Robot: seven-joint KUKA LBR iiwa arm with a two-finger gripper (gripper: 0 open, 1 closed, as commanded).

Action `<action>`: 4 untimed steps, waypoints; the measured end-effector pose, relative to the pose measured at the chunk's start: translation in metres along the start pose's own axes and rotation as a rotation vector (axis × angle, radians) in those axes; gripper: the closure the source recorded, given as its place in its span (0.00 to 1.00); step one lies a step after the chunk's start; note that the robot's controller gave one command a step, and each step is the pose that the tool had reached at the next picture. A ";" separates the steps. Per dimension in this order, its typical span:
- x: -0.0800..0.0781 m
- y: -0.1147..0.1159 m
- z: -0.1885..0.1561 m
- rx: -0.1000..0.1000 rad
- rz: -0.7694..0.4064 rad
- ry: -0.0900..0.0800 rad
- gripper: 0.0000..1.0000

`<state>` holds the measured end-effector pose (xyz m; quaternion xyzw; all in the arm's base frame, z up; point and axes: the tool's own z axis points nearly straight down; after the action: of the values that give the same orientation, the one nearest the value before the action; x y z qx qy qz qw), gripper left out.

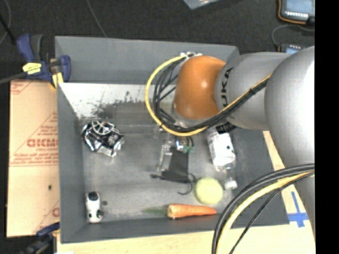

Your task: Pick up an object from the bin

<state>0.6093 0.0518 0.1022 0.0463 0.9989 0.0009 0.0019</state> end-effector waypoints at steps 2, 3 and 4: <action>-0.003 -0.068 0.022 -0.001 -0.178 -0.005 0.00; 0.025 -0.098 0.028 0.000 -0.513 -0.007 1.00; 0.025 -0.098 0.028 0.000 -0.512 -0.007 1.00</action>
Offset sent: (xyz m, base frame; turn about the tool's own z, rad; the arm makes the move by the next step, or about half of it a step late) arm -0.0131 -0.0964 -0.0322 -0.1705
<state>0.5756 -0.0430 0.0738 -0.2082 0.9781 0.0002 0.0057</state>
